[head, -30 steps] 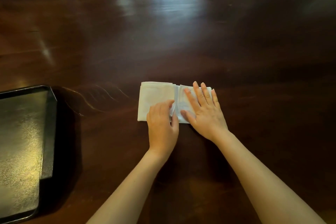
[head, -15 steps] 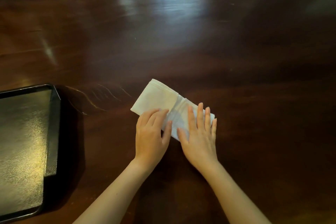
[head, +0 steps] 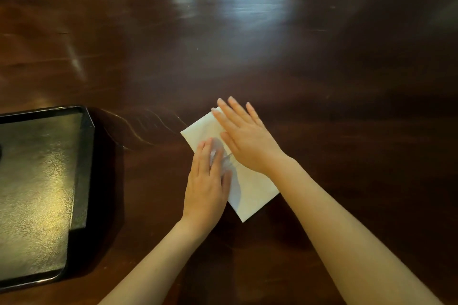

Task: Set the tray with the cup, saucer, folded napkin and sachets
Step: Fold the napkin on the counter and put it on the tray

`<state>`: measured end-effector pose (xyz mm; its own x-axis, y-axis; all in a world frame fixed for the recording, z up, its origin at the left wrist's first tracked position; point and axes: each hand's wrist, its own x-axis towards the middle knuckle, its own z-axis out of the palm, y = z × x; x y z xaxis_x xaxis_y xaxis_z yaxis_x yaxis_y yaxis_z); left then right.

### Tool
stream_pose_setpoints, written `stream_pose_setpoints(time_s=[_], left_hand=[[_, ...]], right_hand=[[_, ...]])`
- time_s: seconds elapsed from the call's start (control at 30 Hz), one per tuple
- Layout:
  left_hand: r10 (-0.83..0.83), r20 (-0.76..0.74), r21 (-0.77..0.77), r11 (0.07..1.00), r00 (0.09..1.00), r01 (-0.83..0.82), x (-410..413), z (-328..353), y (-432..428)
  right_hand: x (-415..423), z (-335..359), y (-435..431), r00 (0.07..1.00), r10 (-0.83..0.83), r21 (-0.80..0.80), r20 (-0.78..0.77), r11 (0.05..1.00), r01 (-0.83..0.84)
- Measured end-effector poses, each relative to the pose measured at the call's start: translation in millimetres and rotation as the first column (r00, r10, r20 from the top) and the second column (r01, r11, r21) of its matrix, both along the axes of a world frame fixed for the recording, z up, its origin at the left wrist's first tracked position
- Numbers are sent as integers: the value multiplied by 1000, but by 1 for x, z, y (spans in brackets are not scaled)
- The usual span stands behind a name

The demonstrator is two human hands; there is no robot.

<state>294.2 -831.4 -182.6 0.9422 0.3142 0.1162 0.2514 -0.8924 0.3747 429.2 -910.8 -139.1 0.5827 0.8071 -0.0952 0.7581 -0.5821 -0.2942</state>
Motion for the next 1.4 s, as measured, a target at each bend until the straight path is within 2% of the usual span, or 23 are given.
stream_pose_setpoints(time_s=[0.1, 0.27, 0.37, 0.5, 0.6, 0.7, 0.73, 0.87, 0.93, 1.2, 1.27, 1.33, 1.4], left_hand=[[-13, -109, 115, 993, 994, 25, 1, -2, 1], [-66, -197, 187, 977, 978, 103, 0, -1, 10], [-89, -224, 182, 974, 971, 132, 4, 1, 17], [-193, -277, 212, 943, 941, 256, 9, 2, 33], [-216, -226, 138, 958, 950, 251, 12, 17, 39], [-74, -69, 13, 997, 995, 75, 35, 35, 31], [-52, -61, 32, 998, 997, 54, 42, 37, 27], [-47, -202, 155, 985, 978, 79, 56, 13, 23], [-40, -221, 190, 978, 974, 83, 56, 3, 27], [-55, -226, 163, 982, 973, 94, 56, 3, 31], [-54, -237, 159, 983, 970, 94, 57, 3, 31], [-71, -260, 148, 983, 963, 113, 59, 4, 32], [-111, -254, 77, 988, 961, 134, 59, 7, 36]], right_hand=[[4, -26, 3, 995, 57, -122, 86, 991, -46], [0, -35, 1, 992, 0, -96, 124, 995, 12], [-3, -35, -1, 990, -92, -74, 107, 992, 100], [-17, -35, -7, 963, -263, -18, 54, 964, 265], [-26, -33, -5, 941, -336, -4, 47, 942, 336], [-29, -34, -4, 928, -372, 7, 36, 928, 372], [-30, -35, -4, 926, -375, 12, 38, 927, 375], [-32, -38, -5, 922, -382, 34, 60, 924, 380], [-31, -39, -4, 916, -389, 59, 96, 921, 385], [-32, -39, -7, 913, -405, 25, 49, 915, 404], [-28, -32, -8, 925, -381, -9, -11, 925, 381], [-22, -18, -16, 931, -336, -42, -141, 942, 333], [-25, 4, -34, 950, -246, -10, -192, 969, 248]])
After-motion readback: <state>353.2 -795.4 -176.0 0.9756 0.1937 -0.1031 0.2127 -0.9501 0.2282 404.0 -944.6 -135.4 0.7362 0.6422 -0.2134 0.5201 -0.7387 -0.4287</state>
